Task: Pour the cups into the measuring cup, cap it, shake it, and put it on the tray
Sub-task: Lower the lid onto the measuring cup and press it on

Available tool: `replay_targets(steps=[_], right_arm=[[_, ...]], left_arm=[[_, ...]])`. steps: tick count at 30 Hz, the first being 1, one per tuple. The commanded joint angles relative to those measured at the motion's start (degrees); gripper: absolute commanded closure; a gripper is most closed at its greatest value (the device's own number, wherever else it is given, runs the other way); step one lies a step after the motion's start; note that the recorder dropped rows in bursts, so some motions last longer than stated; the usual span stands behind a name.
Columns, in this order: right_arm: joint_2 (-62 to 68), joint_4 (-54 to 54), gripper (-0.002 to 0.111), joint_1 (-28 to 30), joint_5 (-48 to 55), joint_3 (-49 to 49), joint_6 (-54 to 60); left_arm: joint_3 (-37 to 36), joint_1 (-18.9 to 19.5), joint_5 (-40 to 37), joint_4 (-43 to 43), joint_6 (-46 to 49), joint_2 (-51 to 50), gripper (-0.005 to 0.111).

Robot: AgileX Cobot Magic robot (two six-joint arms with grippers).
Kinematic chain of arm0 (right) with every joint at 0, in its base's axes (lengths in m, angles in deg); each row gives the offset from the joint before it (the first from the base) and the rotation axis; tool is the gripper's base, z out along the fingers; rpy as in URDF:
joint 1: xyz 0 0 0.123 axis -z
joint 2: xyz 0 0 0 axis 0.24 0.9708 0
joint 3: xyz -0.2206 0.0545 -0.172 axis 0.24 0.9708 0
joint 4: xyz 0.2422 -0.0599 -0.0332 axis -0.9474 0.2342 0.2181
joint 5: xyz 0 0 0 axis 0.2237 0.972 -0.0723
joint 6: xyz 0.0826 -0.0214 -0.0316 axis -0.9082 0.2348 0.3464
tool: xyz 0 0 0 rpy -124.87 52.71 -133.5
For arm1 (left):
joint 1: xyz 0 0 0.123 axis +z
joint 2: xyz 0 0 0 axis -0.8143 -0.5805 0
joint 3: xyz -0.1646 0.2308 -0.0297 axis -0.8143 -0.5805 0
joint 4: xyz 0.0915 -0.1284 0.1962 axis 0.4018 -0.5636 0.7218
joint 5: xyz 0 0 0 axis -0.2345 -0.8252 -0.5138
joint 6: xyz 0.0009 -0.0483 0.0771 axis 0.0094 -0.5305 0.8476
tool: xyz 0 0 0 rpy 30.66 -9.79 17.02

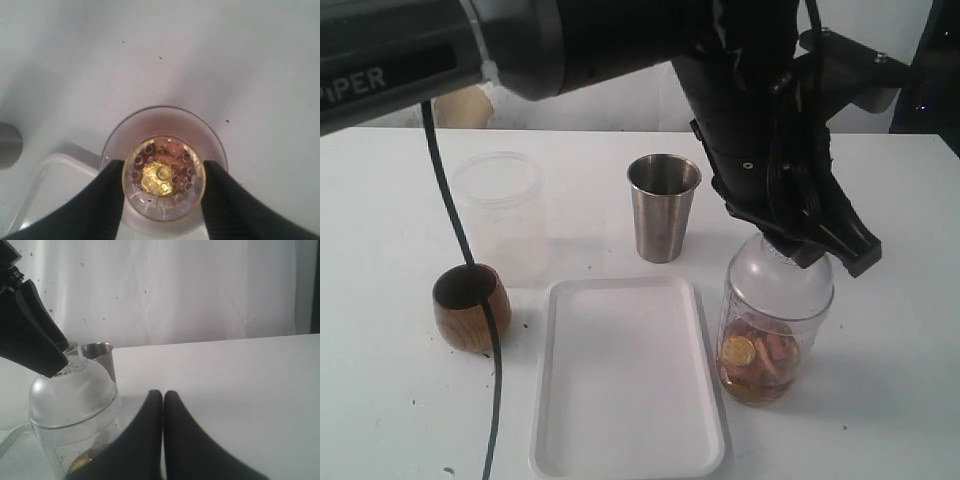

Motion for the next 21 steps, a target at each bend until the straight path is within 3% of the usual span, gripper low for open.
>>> replay_targets(steps=[1,21], right_arm=[[-0.4,0.1,0.108,-0.4,-0.4,0.3,0.0],[-0.4,0.1,0.108,-0.4,-0.4,0.3,0.0]], left_arm=[[-0.3,-0.2,-2.5,-1.4,-0.2,-0.5,0.107],[-8.8,-0.2,-0.7,-3.0,-0.2,-1.3,0.104]])
